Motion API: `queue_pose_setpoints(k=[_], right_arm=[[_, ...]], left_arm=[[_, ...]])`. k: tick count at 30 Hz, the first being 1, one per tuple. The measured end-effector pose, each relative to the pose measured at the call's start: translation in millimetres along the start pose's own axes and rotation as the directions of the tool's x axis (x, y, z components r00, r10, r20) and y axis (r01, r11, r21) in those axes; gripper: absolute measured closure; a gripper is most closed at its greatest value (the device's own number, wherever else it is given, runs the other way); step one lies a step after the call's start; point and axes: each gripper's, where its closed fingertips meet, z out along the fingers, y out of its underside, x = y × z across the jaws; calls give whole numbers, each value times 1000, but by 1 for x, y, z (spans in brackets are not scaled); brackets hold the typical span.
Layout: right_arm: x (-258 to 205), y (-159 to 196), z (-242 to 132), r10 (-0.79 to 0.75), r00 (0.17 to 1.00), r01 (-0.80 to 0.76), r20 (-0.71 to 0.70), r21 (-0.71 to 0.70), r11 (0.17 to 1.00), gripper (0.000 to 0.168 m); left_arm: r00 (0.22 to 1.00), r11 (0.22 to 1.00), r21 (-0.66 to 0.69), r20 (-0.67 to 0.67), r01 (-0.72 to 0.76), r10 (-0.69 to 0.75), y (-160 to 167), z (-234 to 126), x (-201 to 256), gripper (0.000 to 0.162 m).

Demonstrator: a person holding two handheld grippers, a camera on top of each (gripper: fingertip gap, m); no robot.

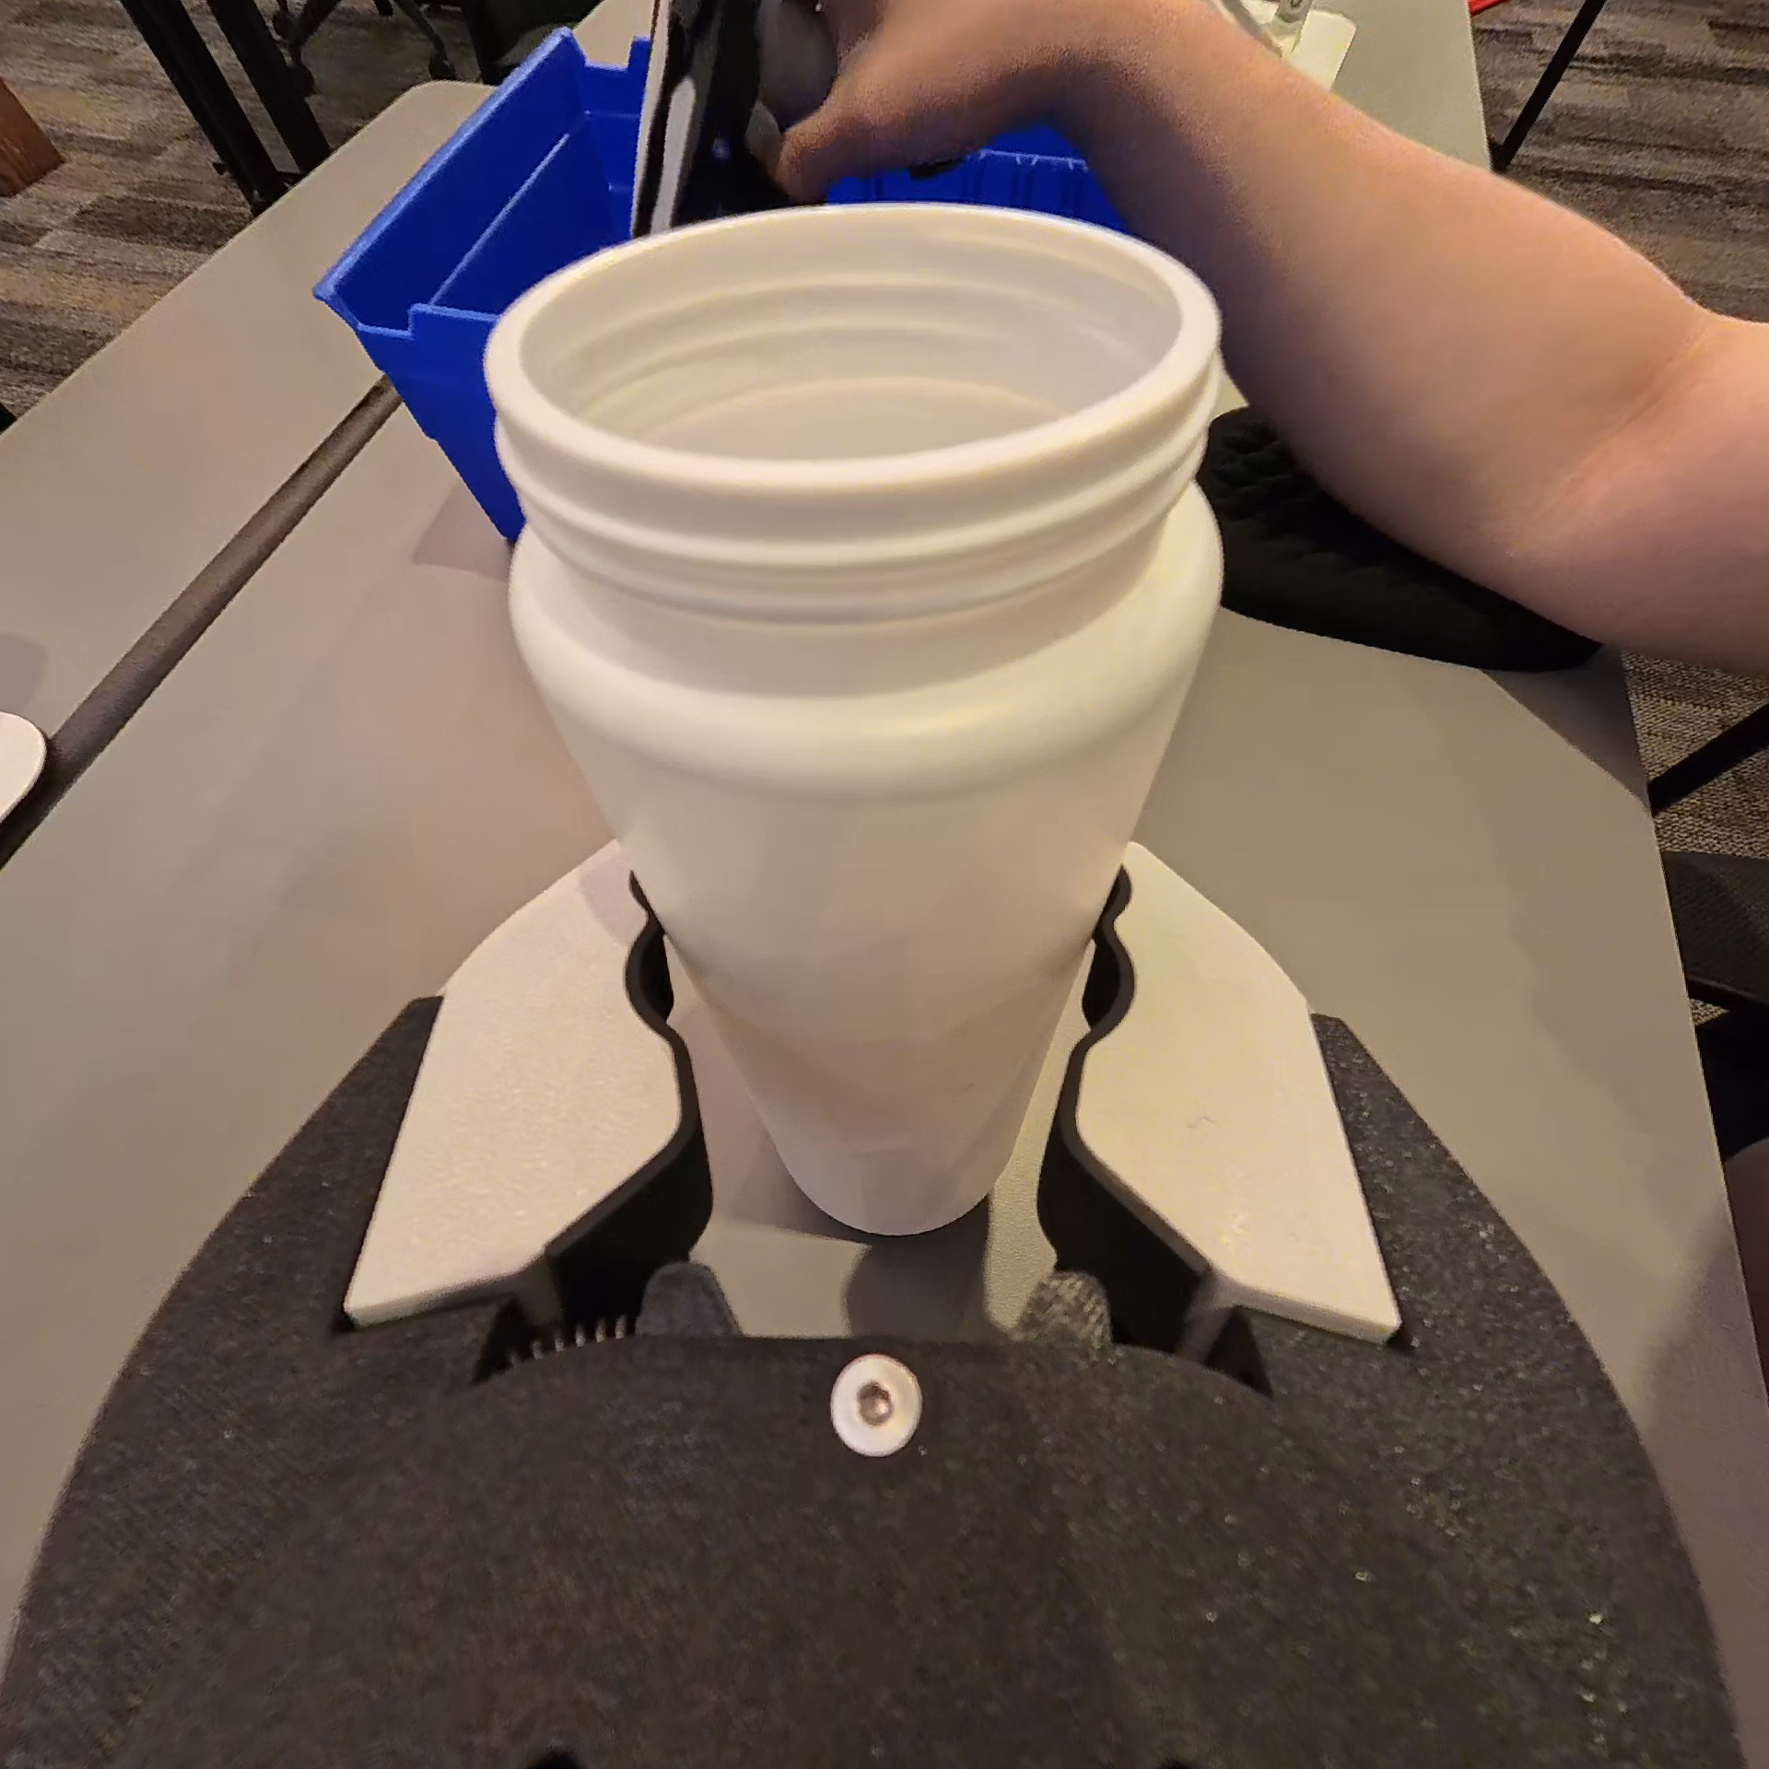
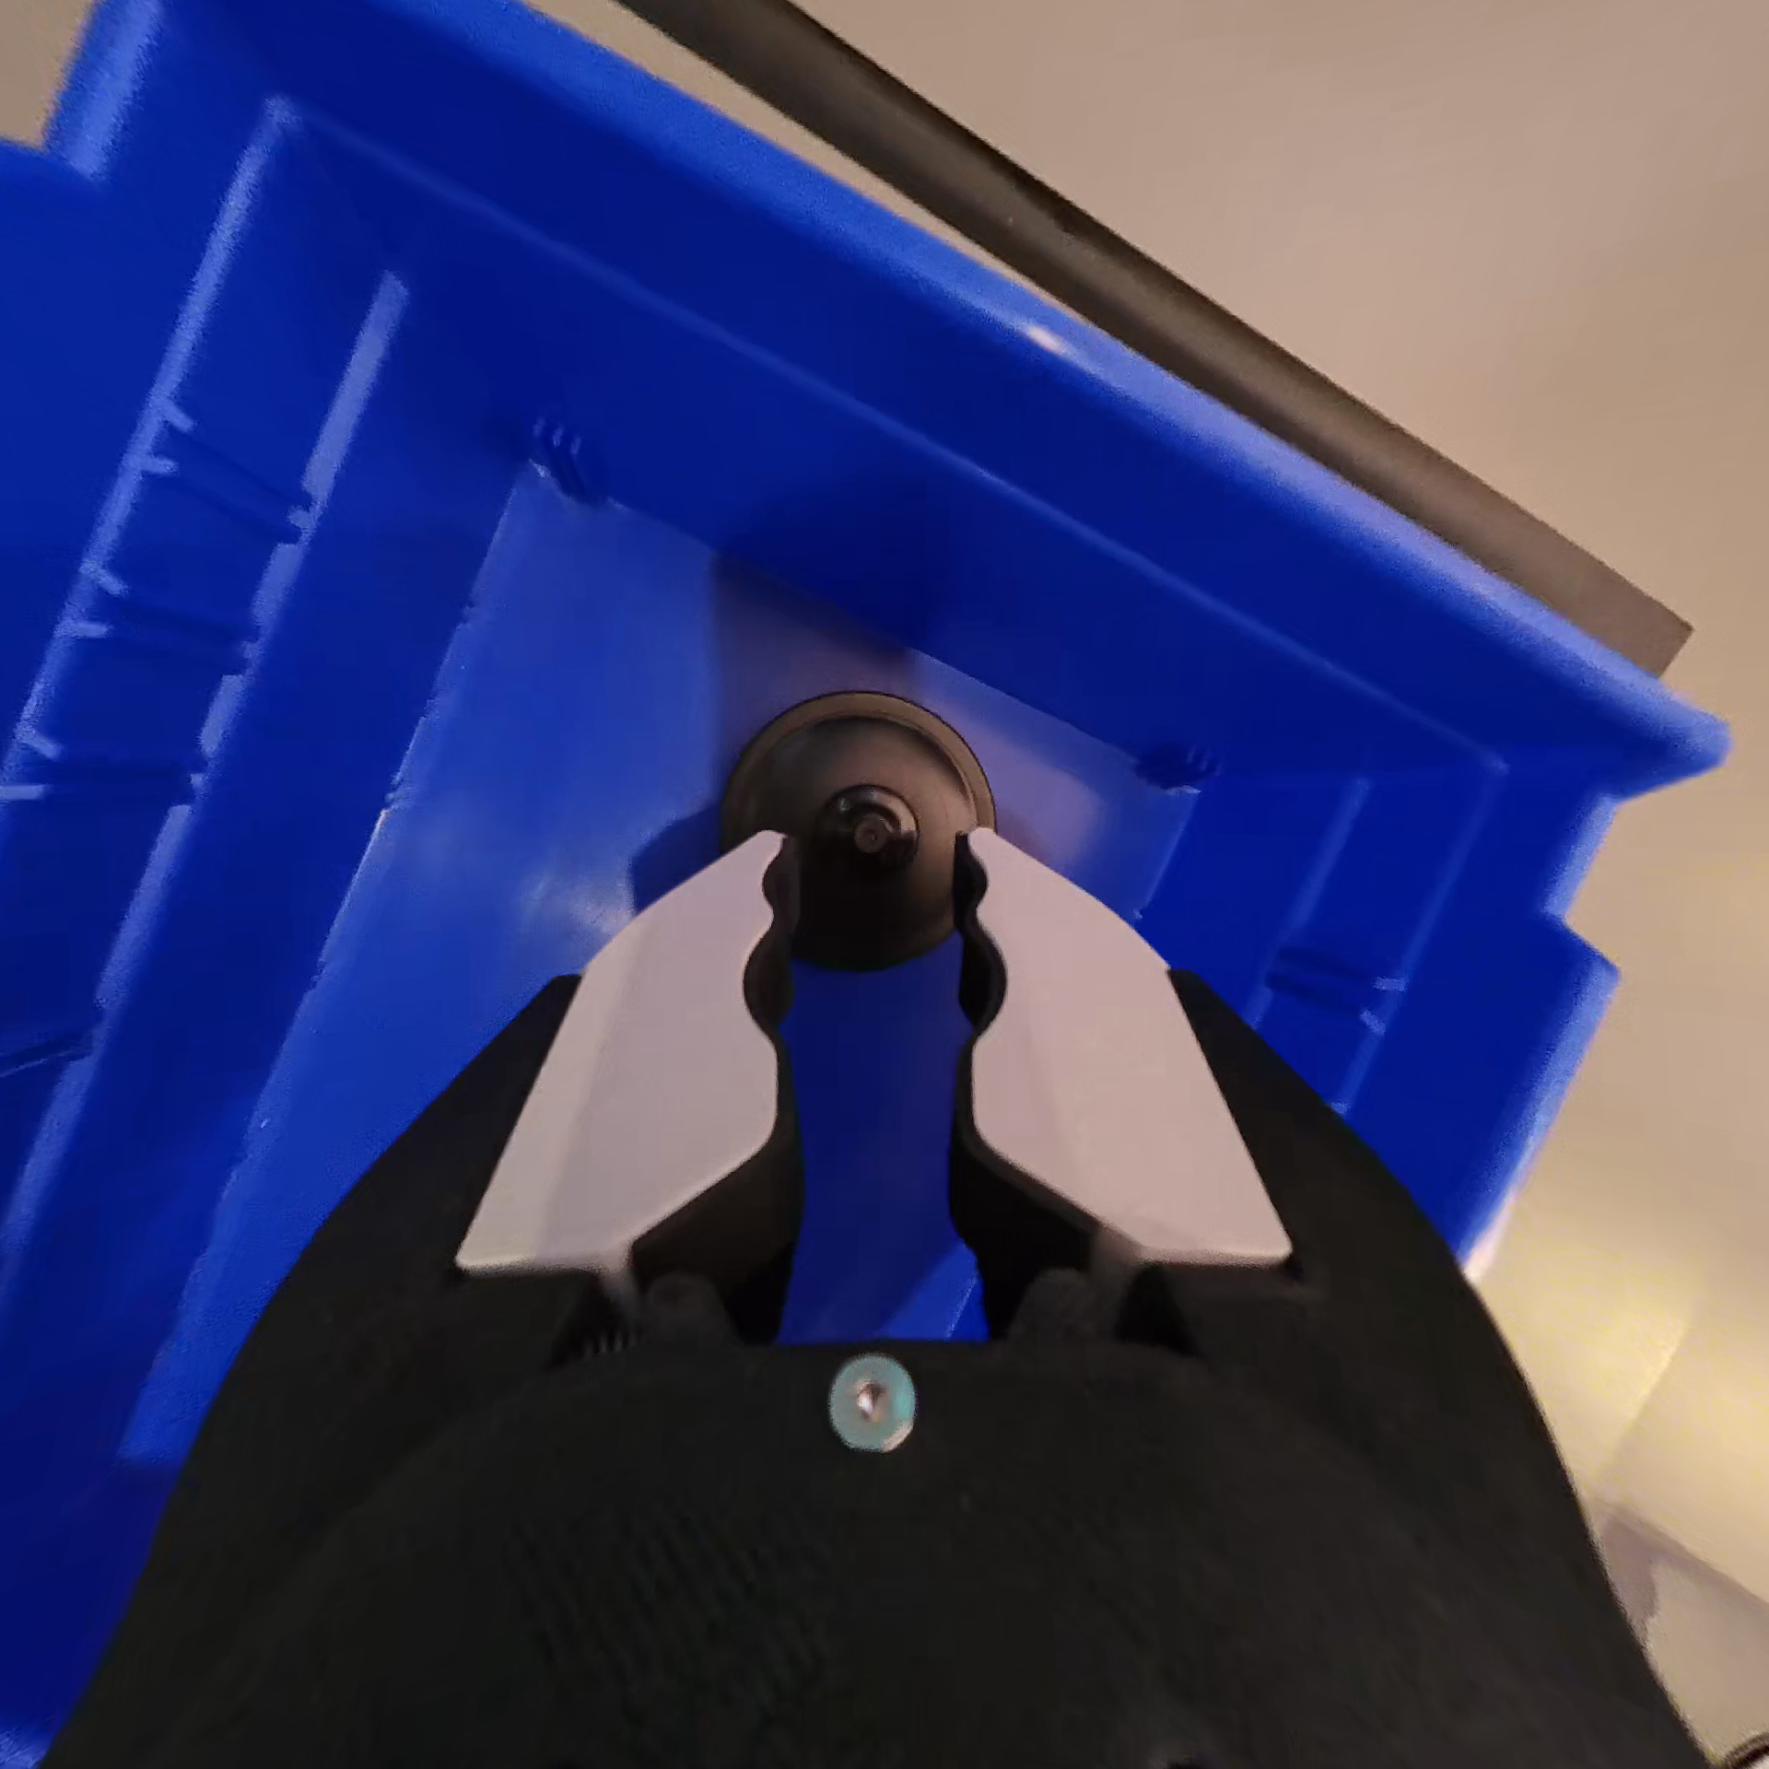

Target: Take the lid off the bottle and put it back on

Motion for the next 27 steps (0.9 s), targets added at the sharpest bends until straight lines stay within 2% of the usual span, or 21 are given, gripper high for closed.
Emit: queue_pose_setpoints(k=[4,6,8,12,18,20,22,24,27], right_arm=[[-3,5,11,32,999,-32,32,-28,999,134],[-1,7,14,52,998,-51,36,-28,998,142],[2,9,14,100,994,-99,42,-40,994,142],[27,24,9,192,979,-198,-74,-82,977,143],[32,21,3,218,972,-224,-89,-57,973,140],[31,1,-18,199,975,-195,-94,50,980,137],[24,-37,-57,154,982,-120,-114,258,959,137],[-1,-77,-107,88,991,-27,-101,491,871,137],[-76,-116,-174,-95,995,37,36,742,670,123]], left_arm=[[1000,1000,-3,-2,1,-1,1,1,0,76],[1000,1000,-3,-3,4,-4,1,1,-1,76],[1000,1000,-3,-2,3,-3,1,1,-1,76],[1000,1000,-3,-3,2,-2,1,1,0,76],[1000,1000,3,4,4,-4,0,0,-2,76],[1000,1000,25,17,8,-9,-3,-2,-4,76],[999,998,64,37,16,-19,-10,-7,-10,76],[997,993,119,71,21,-30,-19,-16,-18,76],[993,980,196,103,43,-64,-36,-40,-31,76]])
